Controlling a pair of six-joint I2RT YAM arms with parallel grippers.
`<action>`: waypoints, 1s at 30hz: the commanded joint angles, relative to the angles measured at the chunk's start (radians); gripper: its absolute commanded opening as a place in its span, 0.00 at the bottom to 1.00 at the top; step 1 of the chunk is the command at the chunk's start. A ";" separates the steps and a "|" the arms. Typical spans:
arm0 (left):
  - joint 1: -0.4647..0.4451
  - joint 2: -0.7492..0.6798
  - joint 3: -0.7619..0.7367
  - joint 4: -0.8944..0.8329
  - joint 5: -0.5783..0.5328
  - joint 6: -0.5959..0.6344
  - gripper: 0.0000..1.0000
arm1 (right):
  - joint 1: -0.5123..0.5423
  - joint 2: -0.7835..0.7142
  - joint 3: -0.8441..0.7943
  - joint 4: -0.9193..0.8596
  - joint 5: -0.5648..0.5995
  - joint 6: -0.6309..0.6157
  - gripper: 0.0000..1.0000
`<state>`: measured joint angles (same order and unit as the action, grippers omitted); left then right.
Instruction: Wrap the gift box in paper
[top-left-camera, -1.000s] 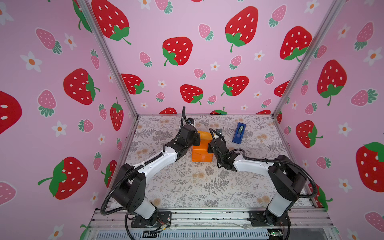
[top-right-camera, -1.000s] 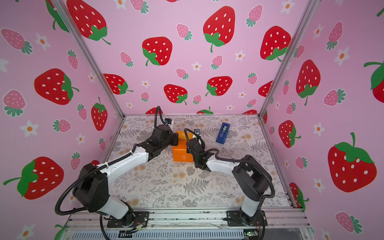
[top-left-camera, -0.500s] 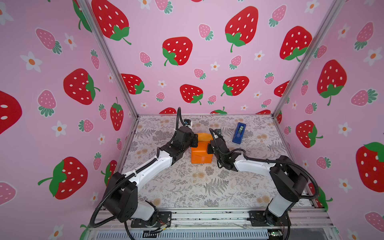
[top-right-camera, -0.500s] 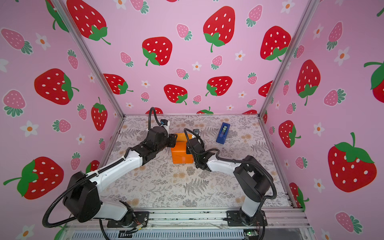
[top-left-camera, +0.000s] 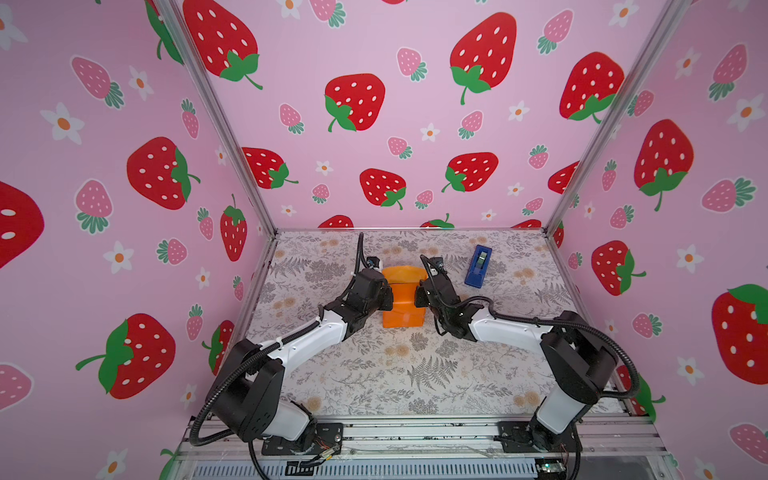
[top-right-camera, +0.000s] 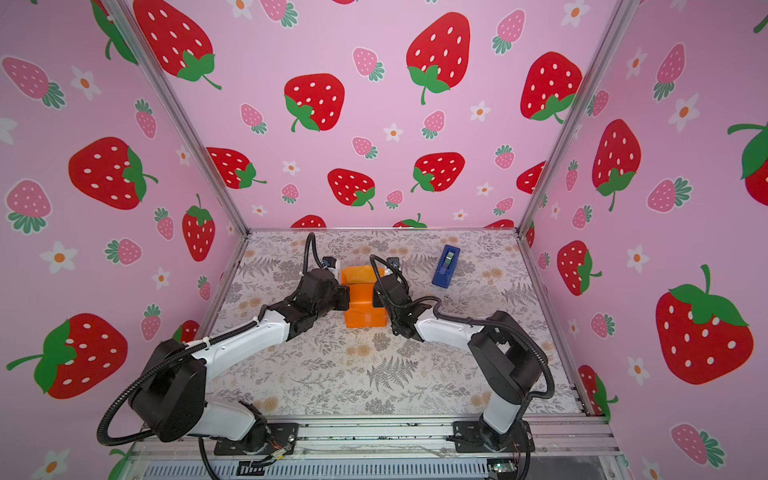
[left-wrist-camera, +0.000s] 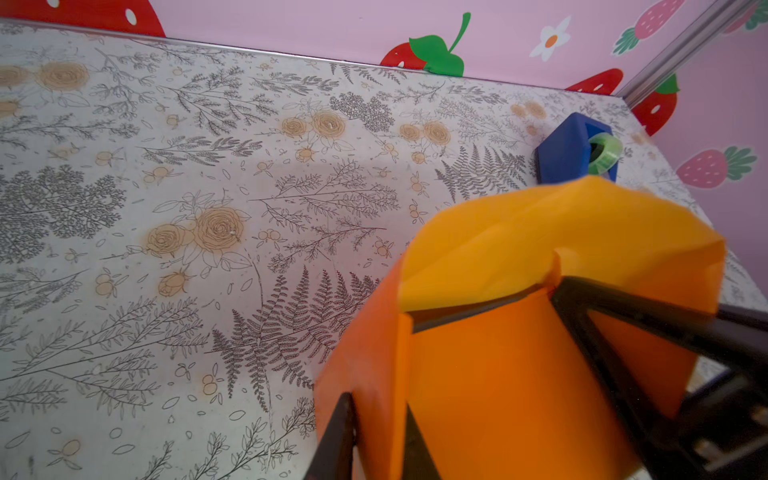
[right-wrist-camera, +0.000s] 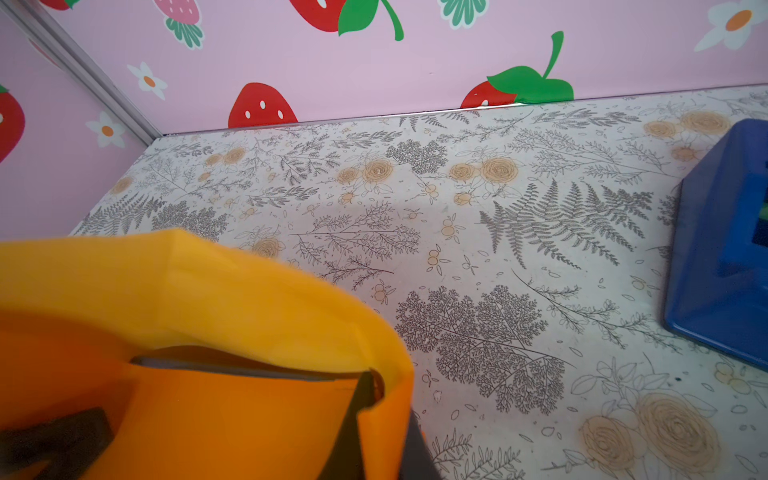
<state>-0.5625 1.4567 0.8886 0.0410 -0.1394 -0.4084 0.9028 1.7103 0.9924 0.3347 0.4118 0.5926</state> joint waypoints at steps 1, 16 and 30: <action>-0.009 -0.005 -0.032 -0.019 -0.016 -0.022 0.13 | 0.003 -0.019 -0.031 -0.040 -0.037 0.062 0.29; -0.011 -0.004 -0.026 -0.038 -0.023 -0.016 0.08 | -0.010 -0.079 -0.003 -0.022 0.038 0.009 0.27; -0.010 -0.004 -0.023 -0.041 -0.025 -0.011 0.08 | -0.041 -0.071 0.059 -0.026 0.015 -0.035 0.00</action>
<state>-0.5674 1.4479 0.8730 0.0517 -0.1646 -0.4198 0.8730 1.6485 1.0130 0.3111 0.4255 0.5667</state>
